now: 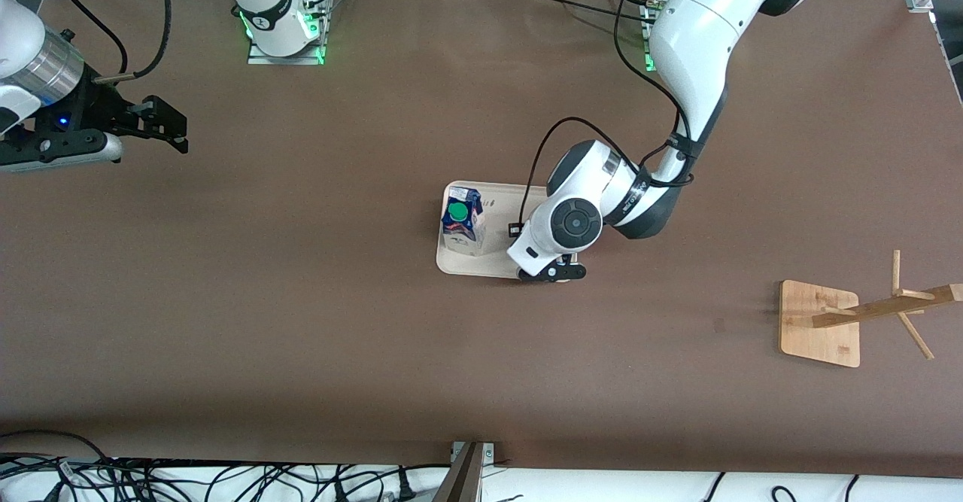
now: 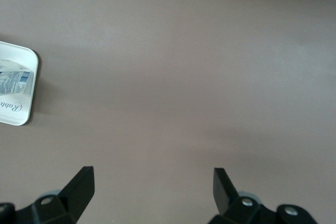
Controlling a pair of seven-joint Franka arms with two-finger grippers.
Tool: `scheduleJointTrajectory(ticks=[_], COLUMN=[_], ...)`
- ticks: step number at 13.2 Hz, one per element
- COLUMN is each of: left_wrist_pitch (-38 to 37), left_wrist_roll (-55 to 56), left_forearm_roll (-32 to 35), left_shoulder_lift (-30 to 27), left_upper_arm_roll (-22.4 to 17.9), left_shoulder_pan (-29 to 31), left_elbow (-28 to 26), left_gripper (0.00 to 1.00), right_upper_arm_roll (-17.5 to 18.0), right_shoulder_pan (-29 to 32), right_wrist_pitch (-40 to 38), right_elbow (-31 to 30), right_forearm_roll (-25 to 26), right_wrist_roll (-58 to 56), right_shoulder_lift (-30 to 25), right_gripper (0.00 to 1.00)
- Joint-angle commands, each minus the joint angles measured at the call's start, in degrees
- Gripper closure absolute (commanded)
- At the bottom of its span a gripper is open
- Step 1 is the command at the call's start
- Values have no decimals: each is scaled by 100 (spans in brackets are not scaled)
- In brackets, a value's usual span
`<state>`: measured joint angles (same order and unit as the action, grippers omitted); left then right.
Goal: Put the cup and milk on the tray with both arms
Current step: 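Lower the mug onto the tray and open the left gripper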
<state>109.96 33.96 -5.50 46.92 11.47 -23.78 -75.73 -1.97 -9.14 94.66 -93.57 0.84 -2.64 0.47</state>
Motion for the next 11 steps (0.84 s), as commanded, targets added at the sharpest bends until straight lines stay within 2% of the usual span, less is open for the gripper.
scheduleJointTrajectory(ticks=[1, 2, 7, 9, 11], left_wrist_pitch=[25, 25, -1, -63, -465], left_wrist_roll=[-215, -275, -302, -285, -294], left_forearm_roll=[57, 57, -162, -162, -145], left_shoulder_lift=[220, 229, 168, -7, -340], left_upper_arm_roll=[-5, 4, 30, 39, 4], left_shoulder_pan=[-39, -39, 118, 171, 294], left_elbow=[85, 85, 164, 173, 191], left_gripper=[44, 0, 0, 0, 0], right_upper_arm_roll=[-5, -5, -5, -5, -5], right_shoulder_pan=[0, 0, 0, 0, 0], right_wrist_pitch=[-88, -97, -88, -88, -88], right_elbow=[85, 85, 85, 76, 76], right_forearm_roll=[83, 74, 83, 83, 83], right_wrist_roll=[18, 18, 18, 10, 10], right_shoulder_lift=[24, 24, 24, 24, 24], right_gripper=[0, 0, 0, 0, 0])
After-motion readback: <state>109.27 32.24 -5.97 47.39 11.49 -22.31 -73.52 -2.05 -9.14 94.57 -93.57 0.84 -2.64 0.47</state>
